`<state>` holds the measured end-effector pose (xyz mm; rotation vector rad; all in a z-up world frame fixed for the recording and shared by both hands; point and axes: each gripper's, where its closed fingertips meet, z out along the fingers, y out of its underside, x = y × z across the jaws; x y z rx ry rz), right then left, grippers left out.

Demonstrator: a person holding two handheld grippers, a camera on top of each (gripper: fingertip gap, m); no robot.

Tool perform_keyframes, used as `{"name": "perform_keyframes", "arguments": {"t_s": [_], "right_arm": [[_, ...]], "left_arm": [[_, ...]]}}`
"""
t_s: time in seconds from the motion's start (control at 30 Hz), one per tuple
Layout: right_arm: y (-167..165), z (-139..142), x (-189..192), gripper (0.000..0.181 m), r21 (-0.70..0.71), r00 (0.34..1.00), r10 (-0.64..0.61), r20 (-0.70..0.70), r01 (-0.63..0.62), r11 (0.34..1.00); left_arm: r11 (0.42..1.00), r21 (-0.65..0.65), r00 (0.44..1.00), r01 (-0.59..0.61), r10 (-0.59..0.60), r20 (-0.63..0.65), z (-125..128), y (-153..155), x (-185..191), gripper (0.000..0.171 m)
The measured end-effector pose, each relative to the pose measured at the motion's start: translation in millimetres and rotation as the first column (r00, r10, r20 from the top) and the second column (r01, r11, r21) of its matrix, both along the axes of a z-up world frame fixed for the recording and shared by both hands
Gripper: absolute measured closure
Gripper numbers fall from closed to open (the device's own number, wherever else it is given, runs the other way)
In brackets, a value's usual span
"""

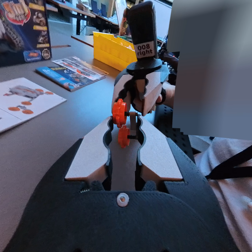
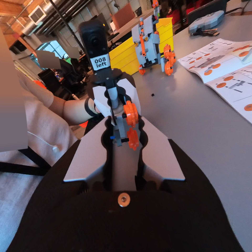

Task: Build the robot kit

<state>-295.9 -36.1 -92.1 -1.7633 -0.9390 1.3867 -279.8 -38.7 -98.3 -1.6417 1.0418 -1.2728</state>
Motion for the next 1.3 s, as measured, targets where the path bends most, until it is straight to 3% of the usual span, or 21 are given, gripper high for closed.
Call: {"name": "perform_keyframes", "arguments": {"t_s": [0.1,0.23,0.4,0.53,0.7,0.77,0.83,0.97,1.07,1.13,1.2,1.3], "right_arm": [[7,0,-1,0.145,0.009,0.999,0.017,-0.048,-0.016,1.0],[11,2,1,0.149,0.074,0.996,0.022,-0.088,-0.016,0.997],[14,6,5,0.148,0.254,0.999,-0.003,-0.032,0.011,0.967],[10,21,9,0.149,0.406,0.999,-0.019,-0.04,0.034,0.913],[0,42,10,0.149,0.525,0.999,-0.001,-0.039,0.021,0.851],[-5,51,12,0.167,0.592,1.0,-0.011,-0.021,0.021,0.806],[-15,63,14,0.166,0.656,1.0,-0.008,-0.01,0.013,0.755],[-18,60,18,0.165,0.719,0.994,-0.087,0.062,0.016,0.695],[-26,66,22,0.152,0.659,1.0,-0.029,0.012,0.014,0.752],[-29,81,24,0.143,0.661,1.0,-0.005,-0.017,0.015,0.75],[-26,90,24,0.143,0.726,0.999,-0.031,0.029,0.0,0.688],[-23,110,20,0.147,0.844,0.991,-0.068,0.112,-0.058,0.534]], "left_arm": [[1.0,-0.019,1.0,-0.013,0.013,0.012,-1,6,-2,0.139],[0.998,0.063,1.0,-0.018,0.018,-0.004,0,9,-1,0.139],[0.992,0.127,1.0,0.015,-0.012,-0.019,5,8,2,0.131],[0.988,0.154,1.0,0.002,-0.005,0.019,17,8,-3,0.137],[0.948,0.317,1.0,-0.012,0.015,-0.006,33,4,-2,0.138],[0.926,0.376,0.999,0.023,-0.012,-0.033,38,-4,3,0.132],[0.89,0.454,0.999,0.043,-0.029,-0.039,46,-16,8,0.145],[0.782,0.624,0.995,0.006,0.06,-0.084,45,-16,10,0.145],[0.742,0.669,0.995,-0.032,0.088,-0.05,54,-18,11,0.146],[0.677,0.736,0.992,-0.034,0.11,-0.055,66,-19,11,0.146],[0.615,0.788,0.989,-0.022,0.127,-0.072,78,-17,13,0.146],[0.496,0.868,0.987,-0.018,0.149,-0.065,106,-12,17,0.146]]}}
